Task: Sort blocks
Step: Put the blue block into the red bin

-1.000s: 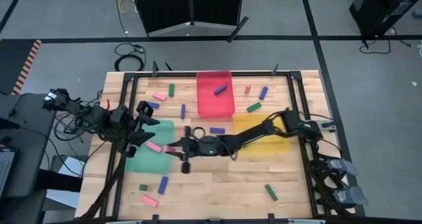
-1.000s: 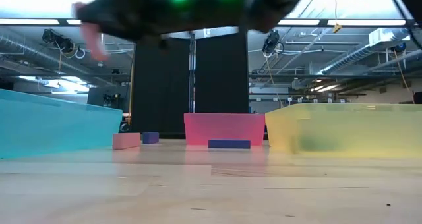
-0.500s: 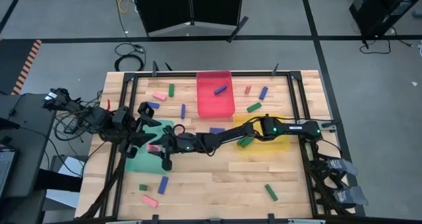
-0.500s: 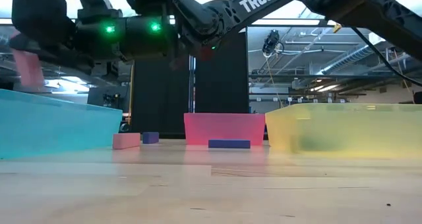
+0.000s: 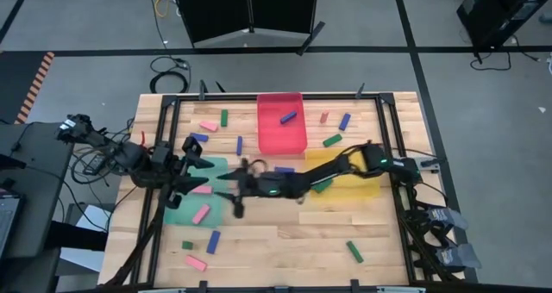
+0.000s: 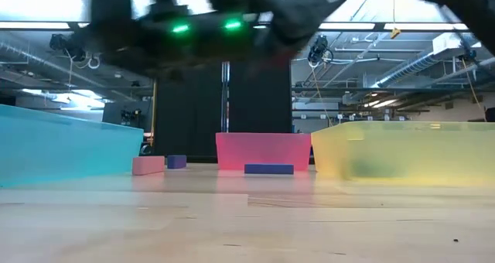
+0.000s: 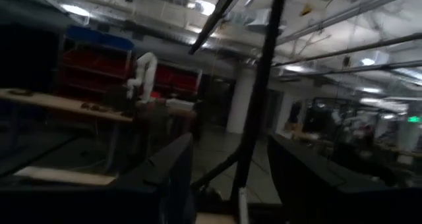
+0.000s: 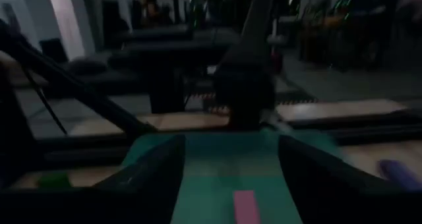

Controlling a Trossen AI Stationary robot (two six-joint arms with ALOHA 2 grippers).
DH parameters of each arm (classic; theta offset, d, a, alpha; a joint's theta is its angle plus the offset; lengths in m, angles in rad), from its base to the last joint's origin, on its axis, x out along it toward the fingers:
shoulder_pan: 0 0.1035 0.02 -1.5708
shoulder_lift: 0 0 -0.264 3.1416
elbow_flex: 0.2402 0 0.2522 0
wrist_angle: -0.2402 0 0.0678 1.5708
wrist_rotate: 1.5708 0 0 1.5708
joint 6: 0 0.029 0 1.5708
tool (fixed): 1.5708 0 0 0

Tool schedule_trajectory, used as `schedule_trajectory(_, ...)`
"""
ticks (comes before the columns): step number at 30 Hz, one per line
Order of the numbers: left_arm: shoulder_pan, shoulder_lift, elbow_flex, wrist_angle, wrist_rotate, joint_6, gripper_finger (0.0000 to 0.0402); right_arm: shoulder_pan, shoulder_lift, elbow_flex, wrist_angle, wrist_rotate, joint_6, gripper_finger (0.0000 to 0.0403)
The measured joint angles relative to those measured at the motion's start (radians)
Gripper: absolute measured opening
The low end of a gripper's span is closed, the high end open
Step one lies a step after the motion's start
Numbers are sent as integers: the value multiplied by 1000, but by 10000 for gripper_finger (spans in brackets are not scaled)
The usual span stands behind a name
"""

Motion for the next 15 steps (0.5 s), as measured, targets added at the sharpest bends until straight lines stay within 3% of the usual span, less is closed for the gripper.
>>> schedule_trajectory(3, -5, 0, 0, -60, -61, -1, 203, 15, -152, -250, 146, 55, -2, 224)
schedule_trajectory(8, -3, 40, 0, -171, -264, -123, 203, 79, -387, -605, 271, 186, -17, 208)
schedule_trajectory(15, -3, 215, 0, -290, -302, -328, 200, 247, -704, -911, 300, 524, -150, 208)
